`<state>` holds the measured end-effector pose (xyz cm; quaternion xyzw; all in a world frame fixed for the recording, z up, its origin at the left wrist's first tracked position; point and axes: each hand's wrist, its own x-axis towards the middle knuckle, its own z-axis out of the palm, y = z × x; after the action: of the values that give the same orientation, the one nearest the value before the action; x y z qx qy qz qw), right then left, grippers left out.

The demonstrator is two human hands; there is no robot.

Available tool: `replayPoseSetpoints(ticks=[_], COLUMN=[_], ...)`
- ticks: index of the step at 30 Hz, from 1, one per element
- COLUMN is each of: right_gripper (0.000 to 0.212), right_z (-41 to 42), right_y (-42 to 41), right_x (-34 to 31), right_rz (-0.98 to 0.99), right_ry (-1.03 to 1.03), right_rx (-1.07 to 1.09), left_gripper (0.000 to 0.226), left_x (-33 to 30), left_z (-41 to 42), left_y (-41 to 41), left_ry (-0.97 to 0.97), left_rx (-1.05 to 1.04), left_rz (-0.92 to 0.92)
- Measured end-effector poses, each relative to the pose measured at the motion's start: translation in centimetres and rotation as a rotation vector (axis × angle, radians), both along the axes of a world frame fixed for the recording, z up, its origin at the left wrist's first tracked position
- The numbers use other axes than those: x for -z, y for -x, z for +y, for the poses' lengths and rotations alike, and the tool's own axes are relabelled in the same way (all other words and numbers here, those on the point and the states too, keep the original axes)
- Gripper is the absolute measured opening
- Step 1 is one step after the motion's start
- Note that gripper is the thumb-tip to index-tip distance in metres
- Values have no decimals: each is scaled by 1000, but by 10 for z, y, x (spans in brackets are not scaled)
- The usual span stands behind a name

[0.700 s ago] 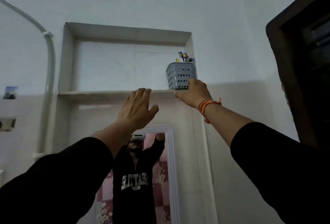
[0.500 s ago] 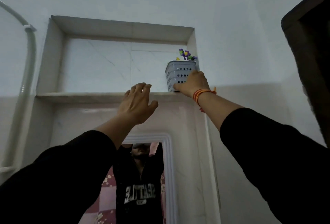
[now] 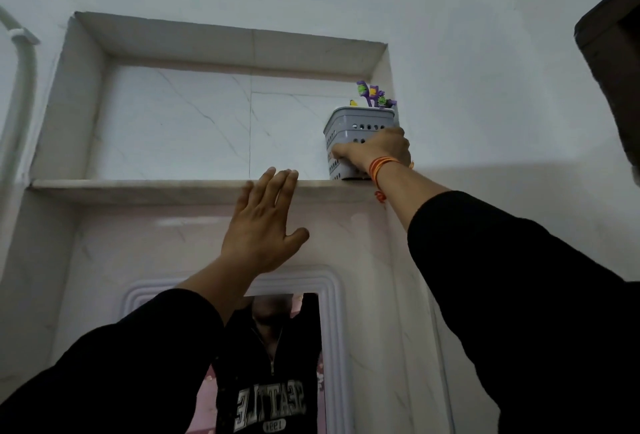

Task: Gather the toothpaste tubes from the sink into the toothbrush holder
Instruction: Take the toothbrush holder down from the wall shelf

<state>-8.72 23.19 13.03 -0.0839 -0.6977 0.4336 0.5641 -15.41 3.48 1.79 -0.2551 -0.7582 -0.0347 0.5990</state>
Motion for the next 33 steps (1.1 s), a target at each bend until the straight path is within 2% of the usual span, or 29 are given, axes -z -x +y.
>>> replayPoseSetpoints(ticks=[4, 7, 11, 15, 19, 24, 27, 32, 33], right_gripper=[109, 110, 118, 120, 115, 119, 119, 131, 133], right_z=[-5, -13, -27, -38, -51, -61, -64, -63, -62], right_y=[-33, -64, -102, -127, -133, -124, -119, -114, -115], right_x=[-2, 0, 14, 57, 133, 257, 338, 479, 507], right_rz=[12, 11, 14, -22, -44, -124, -156, -229, -253], right_ry=[-47, -67, -72, -48, 25, 73, 84, 99, 105], right_rx=[0, -23, -59, -121, -208, -224, -223, -231, -231], left_gripper=[101, 93, 79, 67, 54, 40, 16, 8, 13], left_x=[-7, -16, -17, 9, 64, 162, 228, 346, 370], left_z=[-5, -8, -21, -40, -55, -70, -73, -70, -69], left_y=[-14, -32, -65, -94, -114, -127, -133, -114, -108], left_ry=[33, 27, -138, -219, -238, -322, -323, -229, -202], left_rx=[32, 101, 361, 404, 473, 502, 511, 359, 324], left_rz=[-136, -277, -370, -407, -494, -653, -786, -1084, -1151])
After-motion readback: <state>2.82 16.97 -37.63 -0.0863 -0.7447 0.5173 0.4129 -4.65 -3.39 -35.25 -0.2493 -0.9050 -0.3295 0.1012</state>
